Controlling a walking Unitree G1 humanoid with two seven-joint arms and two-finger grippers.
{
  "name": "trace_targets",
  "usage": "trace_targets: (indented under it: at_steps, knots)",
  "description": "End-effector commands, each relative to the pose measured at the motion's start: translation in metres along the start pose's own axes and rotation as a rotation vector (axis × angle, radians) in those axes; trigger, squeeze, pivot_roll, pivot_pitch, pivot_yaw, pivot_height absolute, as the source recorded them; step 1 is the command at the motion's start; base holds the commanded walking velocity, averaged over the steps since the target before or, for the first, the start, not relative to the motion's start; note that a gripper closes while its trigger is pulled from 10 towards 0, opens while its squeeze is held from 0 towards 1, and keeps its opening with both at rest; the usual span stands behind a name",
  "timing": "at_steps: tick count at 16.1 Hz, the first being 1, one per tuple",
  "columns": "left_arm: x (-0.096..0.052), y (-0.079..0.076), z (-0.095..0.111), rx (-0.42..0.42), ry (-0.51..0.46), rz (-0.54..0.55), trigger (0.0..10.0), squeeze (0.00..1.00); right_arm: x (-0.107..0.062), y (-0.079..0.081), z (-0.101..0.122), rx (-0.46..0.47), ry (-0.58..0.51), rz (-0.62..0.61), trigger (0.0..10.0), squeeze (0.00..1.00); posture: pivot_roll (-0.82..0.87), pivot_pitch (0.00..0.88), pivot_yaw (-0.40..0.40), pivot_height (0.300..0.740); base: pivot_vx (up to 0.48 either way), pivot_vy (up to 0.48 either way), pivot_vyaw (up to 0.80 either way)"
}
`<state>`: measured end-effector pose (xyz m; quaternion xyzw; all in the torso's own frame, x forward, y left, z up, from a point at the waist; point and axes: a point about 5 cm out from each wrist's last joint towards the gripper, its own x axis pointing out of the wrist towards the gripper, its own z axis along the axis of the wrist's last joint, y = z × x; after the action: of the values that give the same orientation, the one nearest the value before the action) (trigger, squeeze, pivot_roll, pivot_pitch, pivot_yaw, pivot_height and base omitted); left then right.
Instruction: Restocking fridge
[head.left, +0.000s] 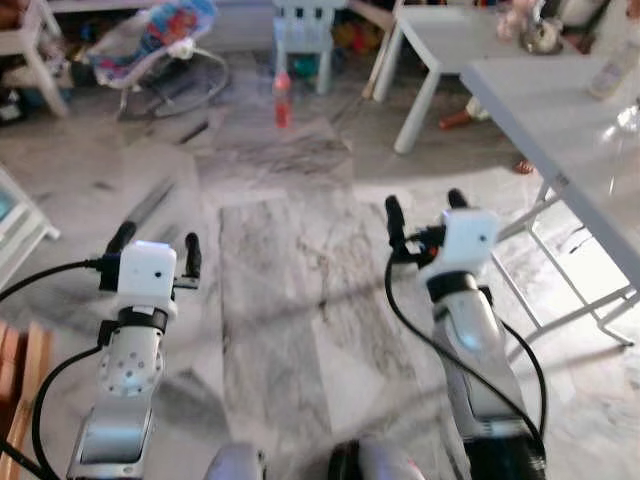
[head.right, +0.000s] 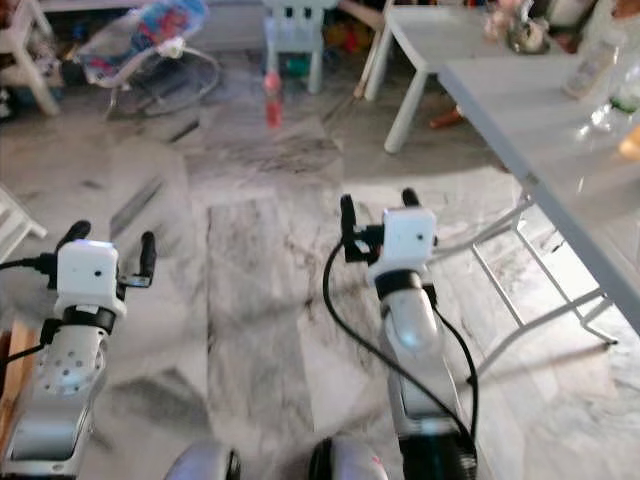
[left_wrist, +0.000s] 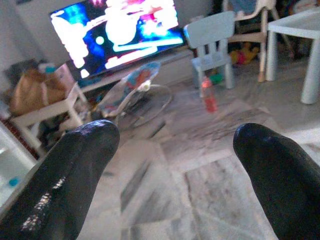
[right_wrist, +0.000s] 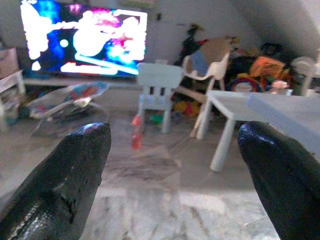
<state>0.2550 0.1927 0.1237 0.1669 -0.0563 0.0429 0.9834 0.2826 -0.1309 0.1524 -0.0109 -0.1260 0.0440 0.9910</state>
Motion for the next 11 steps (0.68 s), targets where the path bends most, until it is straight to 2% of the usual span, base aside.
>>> trace_targets:
  at_steps: [1,3,5,6,8,9,11]
  knots:
    - [0.001,-0.007,0.005,-0.014,-0.016,-0.033,10.0,0.0,-0.004,-0.01,0.0,0.009,0.008,-0.047,10.0,0.0,0.15,0.123,-0.044,0.74,0.48,0.0,0.0]
    - [0.01,-0.009,0.014,-0.021,-0.048,-0.023,10.0,0.0,-0.004,-0.014,-0.009,0.023,0.05,-0.085,10.0,0.0,0.14,0.109,-0.034,0.74,0.48,0.0,0.0]
    - [0.021,-0.019,0.025,-0.025,-0.097,-0.054,10.0,0.0,0.006,-0.017,-0.005,0.015,0.035,-0.091,10.0,0.0,0.15,0.112,-0.047,0.74,0.467,0.0,-0.8]
    - [0.023,-0.02,0.026,-0.037,-0.092,-0.055,10.0,0.0,0.008,-0.017,-0.004,0.011,0.034,-0.077,10.0,0.0,0.16,0.126,-0.05,0.74,0.48,0.0,-0.8]
    - [0.018,-0.028,0.025,-0.084,-0.064,-0.064,10.0,0.0,0.014,-0.017,-0.007,0.0,0.042,-0.052,10.0,0.0,0.18,0.149,-0.057,0.74,0.45,0.0,-0.8]
    - [0.009,-0.036,0.023,-0.082,-0.06,-0.098,10.0,0.0,0.014,-0.018,-0.009,0.0,0.045,-0.057,10.0,0.0,0.17,0.143,-0.06,0.74,0.416,0.0,-0.8]
    - [0.005,-0.04,0.02,-0.099,-0.054,-0.099,10.0,0.0,0.014,-0.013,-0.005,0.006,0.032,-0.059,10.0,0.0,0.17,0.137,-0.079,0.74,0.368,0.0,-0.8]
